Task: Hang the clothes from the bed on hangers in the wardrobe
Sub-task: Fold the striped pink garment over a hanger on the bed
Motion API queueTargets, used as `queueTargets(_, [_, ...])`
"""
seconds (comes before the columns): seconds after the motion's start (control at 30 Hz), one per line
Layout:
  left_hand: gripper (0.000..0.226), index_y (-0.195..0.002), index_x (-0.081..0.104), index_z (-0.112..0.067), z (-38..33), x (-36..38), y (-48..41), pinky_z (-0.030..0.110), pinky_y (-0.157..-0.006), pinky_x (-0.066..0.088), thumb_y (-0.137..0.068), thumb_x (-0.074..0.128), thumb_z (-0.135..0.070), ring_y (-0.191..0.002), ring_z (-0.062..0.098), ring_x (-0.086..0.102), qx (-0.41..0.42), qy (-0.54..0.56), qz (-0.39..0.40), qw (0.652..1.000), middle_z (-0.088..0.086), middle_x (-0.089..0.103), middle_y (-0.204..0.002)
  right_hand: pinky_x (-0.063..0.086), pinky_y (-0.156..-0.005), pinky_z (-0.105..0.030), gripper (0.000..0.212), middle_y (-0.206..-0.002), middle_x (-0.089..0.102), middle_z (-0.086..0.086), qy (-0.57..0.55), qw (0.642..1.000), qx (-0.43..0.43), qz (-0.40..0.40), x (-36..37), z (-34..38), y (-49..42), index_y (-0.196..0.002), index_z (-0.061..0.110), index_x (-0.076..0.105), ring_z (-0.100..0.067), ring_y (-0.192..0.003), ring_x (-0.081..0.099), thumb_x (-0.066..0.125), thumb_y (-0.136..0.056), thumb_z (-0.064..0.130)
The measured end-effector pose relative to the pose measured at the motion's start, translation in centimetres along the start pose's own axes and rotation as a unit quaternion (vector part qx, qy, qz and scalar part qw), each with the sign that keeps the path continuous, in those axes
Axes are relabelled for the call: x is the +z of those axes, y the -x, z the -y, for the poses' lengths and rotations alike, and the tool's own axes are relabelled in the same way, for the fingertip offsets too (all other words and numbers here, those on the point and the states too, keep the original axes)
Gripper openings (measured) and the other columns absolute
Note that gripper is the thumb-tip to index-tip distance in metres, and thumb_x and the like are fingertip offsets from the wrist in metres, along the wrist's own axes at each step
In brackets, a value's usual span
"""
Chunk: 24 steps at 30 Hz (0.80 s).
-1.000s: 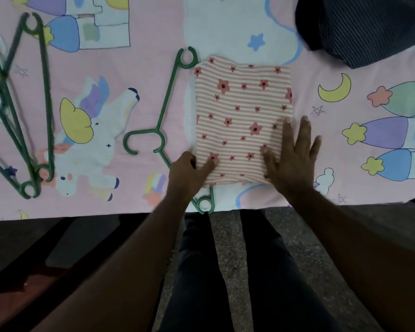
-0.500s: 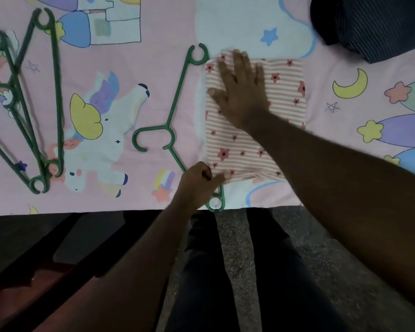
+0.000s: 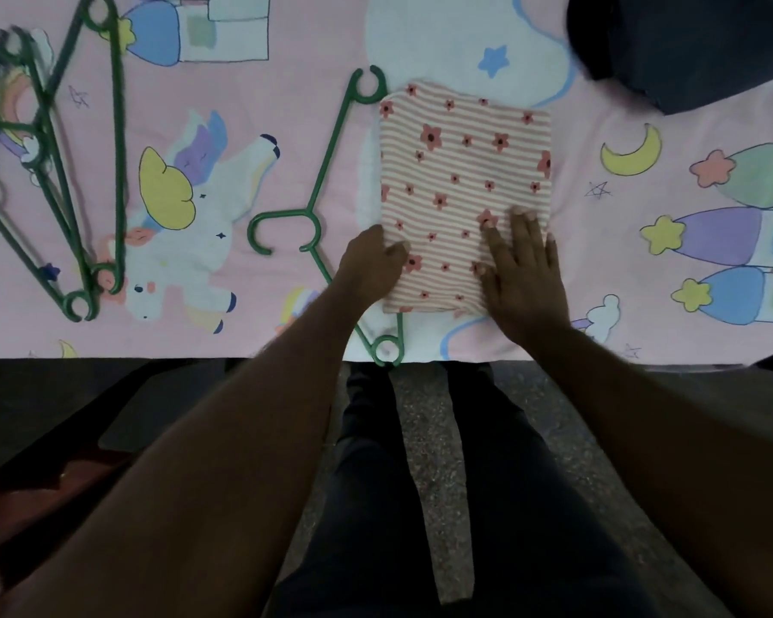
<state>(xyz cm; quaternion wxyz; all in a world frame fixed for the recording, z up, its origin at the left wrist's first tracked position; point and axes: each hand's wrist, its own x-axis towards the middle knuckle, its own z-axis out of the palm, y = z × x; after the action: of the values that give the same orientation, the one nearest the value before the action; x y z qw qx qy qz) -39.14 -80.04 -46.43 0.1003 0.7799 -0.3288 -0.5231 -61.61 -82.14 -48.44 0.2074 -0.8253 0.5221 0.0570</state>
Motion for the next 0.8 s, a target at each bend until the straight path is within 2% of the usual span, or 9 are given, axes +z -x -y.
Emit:
queueTargets(0.1, [0.030,-0.115,0.052,0.002,-1.5,-0.1,2.2,0.039,-0.090,0.046,-0.098,0.049,-0.023,-0.110,0.037,0.057,0.026,-0.047,-0.046,0.998,0.023,0.061,-0.119,0.010,-0.120,-0.050,0.062,-0.161,0.019,-0.016,-0.055,0.996,0.048,0.054,-1.7,1.0,-0.7,-0.153,0.017,0.028,-0.031,-0.150,0.013,0.049,-0.097,0.033])
queueTargets(0.2, [0.026,-0.109,0.049,0.001,-3.8,-1.3,5.2,0.042,-0.079,0.044,-0.099,0.048,-0.023,-0.102,0.044,0.057,0.055,-0.124,-0.074,0.988,0.027,0.062,-0.108,0.014,-0.120,-0.039,0.068,-0.160,0.020,-0.018,-0.242,0.960,0.123,0.063,-6.3,3.7,-2.4,-0.154,0.013,0.025,-0.028,-0.150,0.014,0.056,-0.096,0.032])
queueTargets(0.3, [0.027,-0.112,0.048,-0.002,-6.5,-4.3,8.8,0.041,-0.076,0.042,-0.099,0.048,-0.025,-0.099,0.045,0.058,0.077,-0.207,-0.105,0.970,0.026,0.062,-0.106,0.017,-0.113,-0.022,0.074,-0.160,0.023,-0.010,-0.396,0.903,0.163,0.030,-13.5,6.6,-4.8,-0.155,0.012,0.020,-0.020,-0.147,0.021,0.060,-0.096,0.032])
queueTargets(0.43, [0.026,-0.116,0.045,-0.009,-9.7,-9.4,14.9,0.041,-0.073,0.043,-0.098,0.047,-0.028,-0.096,0.042,0.060,0.091,-0.305,-0.157,0.935,0.019,0.063,-0.105,0.026,-0.110,-0.026,0.086,-0.162,0.018,-0.003,-0.602,0.781,0.160,0.047,-22.7,9.5,-7.2,-0.157,0.025,0.011,-0.013,-0.146,0.024,0.065,-0.092,0.041])
queueTargets(0.5, [0.028,-0.119,0.045,-0.011,-10.9,-12.5,18.7,0.039,-0.072,0.044,-0.097,0.048,-0.028,-0.096,0.039,0.060,0.081,-0.342,-0.189,0.917,0.015,0.063,-0.106,0.028,-0.104,-0.030,0.084,-0.163,0.015,-0.003,-0.644,0.752,0.122,0.074,-26.0,11.3,-7.5,-0.156,0.030,0.012,-0.013,-0.147,0.022,0.064,-0.092,0.044])
queueTargets(0.6, [0.027,-0.120,0.046,-0.014,-12.6,-17.9,24.8,0.036,-0.067,0.039,-0.097,0.048,-0.027,-0.098,0.035,0.061,0.065,-0.368,-0.242,0.896,0.012,0.063,-0.109,0.035,-0.104,-0.028,0.084,-0.157,0.033,0.002,-0.625,0.774,-0.005,0.105,-30.3,15.0,-6.8,-0.153,0.026,0.029,-0.005,-0.140,0.034,0.073,-0.084,0.043])
queueTargets(0.7, [0.021,-0.116,0.048,-0.019,-13.8,-22.9,30.6,0.031,-0.063,0.035,-0.095,0.051,-0.024,-0.096,0.032,0.064,0.052,-0.395,-0.304,0.865,0.010,0.066,-0.107,0.042,-0.093,-0.015,0.068,-0.133,0.057,0.006,-0.603,0.778,-0.121,0.126,-35.1,19.9,-6.0,-0.140,0.017,0.045,0.010,-0.110,0.056,0.078,-0.082,0.026])
queueTargets(0.77, [0.018,-0.113,0.049,-0.019,-13.8,-25.5,34.5,0.032,-0.061,0.035,-0.095,0.051,-0.022,-0.092,0.032,0.064,0.042,-0.407,-0.344,0.845,0.009,0.066,-0.104,0.047,-0.078,-0.011,0.062,-0.118,0.059,0.011,-0.615,0.755,-0.176,0.143,-38.5,23.4,-4.9,-0.135,0.018,0.045,0.013,-0.090,0.061,0.077,-0.081,0.015])
queueTargets(0.8, [0.017,-0.112,0.049,-0.018,-13.7,-26.5,35.9,0.032,-0.061,0.035,-0.096,0.051,-0.021,-0.091,0.032,0.063,0.037,-0.409,-0.361,0.837,0.009,0.066,-0.103,0.049,-0.072,-0.012,0.066,-0.116,0.059,0.010,-0.617,0.746,-0.200,0.155,-39.9,24.6,-4.6,-0.134,0.021,0.048,0.011,-0.083,0.063,0.080,-0.077,0.020])
